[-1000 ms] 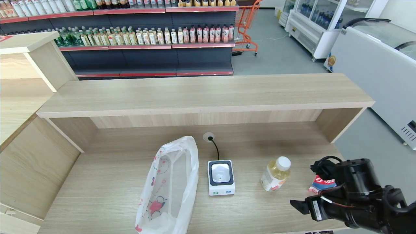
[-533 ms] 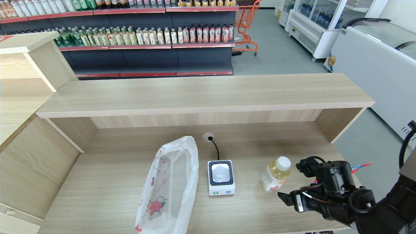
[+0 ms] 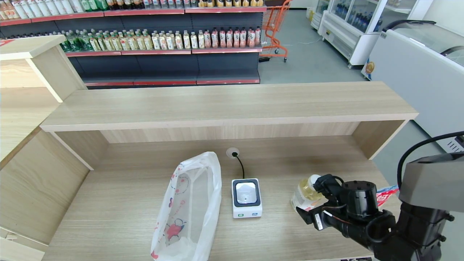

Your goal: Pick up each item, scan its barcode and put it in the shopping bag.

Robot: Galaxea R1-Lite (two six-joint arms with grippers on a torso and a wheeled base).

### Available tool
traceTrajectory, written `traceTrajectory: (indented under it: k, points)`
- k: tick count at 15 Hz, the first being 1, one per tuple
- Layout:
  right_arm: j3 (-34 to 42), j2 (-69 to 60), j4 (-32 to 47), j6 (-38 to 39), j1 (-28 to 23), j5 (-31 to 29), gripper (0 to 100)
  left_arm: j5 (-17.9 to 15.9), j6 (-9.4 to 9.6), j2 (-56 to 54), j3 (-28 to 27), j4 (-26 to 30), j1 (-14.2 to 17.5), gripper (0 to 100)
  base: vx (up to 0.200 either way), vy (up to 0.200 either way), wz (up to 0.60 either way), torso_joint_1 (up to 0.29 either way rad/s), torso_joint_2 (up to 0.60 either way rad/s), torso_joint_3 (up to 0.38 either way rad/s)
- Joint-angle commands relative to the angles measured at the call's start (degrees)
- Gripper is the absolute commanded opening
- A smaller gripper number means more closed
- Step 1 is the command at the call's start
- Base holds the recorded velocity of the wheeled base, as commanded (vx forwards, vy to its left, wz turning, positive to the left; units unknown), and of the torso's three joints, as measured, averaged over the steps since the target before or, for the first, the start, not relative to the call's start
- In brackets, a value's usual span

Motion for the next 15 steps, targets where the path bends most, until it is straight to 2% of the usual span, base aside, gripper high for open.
traceTrajectory:
  k: [1,7,11,15]
  points:
    - [-0.3,3.7,-2.0,-1.5,0.0,1.2,100,0.0,-0.02,0.0,0.0,0.0,0.0,100,0.000,0.000,0.00,0.000,0.00,0.000]
    - [-3.7,10.0,-10.6,-6.0,0.8,2.0,100,0.0,0.07,0.0,0.0,0.0,0.0,100,0.000,0.000,0.00,0.000,0.00,0.000]
    - [-5.8,11.6,-13.4,-7.4,0.9,5.5,100,0.0,-0.02,0.0,0.0,0.0,0.0,100,0.000,0.000,0.00,0.000,0.00,0.000]
    - [-8.4,13.2,-14.9,-7.2,1.0,6.2,100,0.1,-0.02,0.0,0.0,0.0,0.0,100,0.000,0.000,0.00,0.000,0.00,0.000]
